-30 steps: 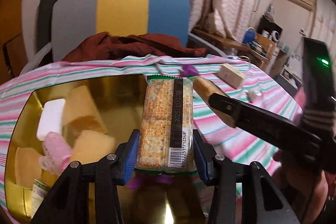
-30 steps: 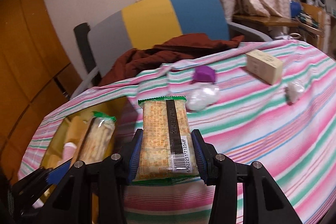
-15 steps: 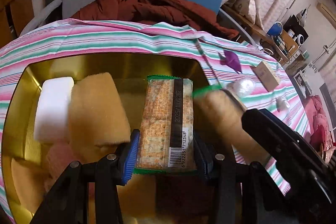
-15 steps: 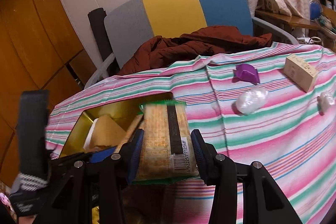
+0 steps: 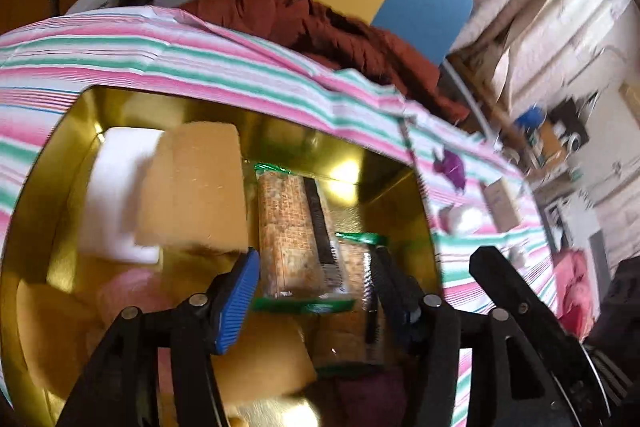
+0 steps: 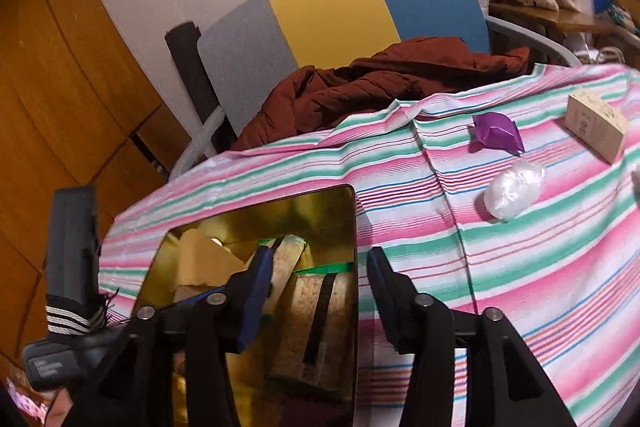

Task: Organize objects
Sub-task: 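Carry both cracker packs over the gold tray and open both tools, then move the right tool to the plastic-wrapped white bundle and grasp it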

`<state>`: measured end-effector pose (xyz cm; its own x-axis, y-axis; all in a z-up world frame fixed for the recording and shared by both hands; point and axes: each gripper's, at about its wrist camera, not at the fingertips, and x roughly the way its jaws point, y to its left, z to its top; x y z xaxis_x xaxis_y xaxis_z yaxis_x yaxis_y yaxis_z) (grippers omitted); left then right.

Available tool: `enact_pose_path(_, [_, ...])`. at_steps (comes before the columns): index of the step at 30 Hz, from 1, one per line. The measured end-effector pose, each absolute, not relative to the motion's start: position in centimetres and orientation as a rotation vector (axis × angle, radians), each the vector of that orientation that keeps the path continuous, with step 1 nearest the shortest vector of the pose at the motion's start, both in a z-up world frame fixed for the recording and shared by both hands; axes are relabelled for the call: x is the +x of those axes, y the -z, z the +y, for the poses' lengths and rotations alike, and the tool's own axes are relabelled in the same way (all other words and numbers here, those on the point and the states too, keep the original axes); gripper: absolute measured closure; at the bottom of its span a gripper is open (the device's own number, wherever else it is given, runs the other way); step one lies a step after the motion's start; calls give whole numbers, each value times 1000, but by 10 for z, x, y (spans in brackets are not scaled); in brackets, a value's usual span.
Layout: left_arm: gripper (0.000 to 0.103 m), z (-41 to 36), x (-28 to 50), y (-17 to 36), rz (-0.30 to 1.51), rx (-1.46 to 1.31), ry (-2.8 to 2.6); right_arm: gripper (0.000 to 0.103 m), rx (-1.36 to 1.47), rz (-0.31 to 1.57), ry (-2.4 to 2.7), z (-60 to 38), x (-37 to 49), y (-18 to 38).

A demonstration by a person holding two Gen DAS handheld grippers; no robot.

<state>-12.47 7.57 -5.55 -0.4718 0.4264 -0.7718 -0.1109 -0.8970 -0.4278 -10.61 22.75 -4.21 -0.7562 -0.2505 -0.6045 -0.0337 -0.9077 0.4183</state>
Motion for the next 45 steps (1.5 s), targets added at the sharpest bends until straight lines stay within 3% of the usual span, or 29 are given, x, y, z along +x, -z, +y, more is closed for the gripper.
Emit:
enact_pose_path(14, [43,82,-53,33,-360,-1203,-2522,27,1012,-546,2838,243,-64,39])
enact_pose_path(45, [42,184,-10,24,-57,-1138,-2380,21,1114,-431,3038,337,-40,53])
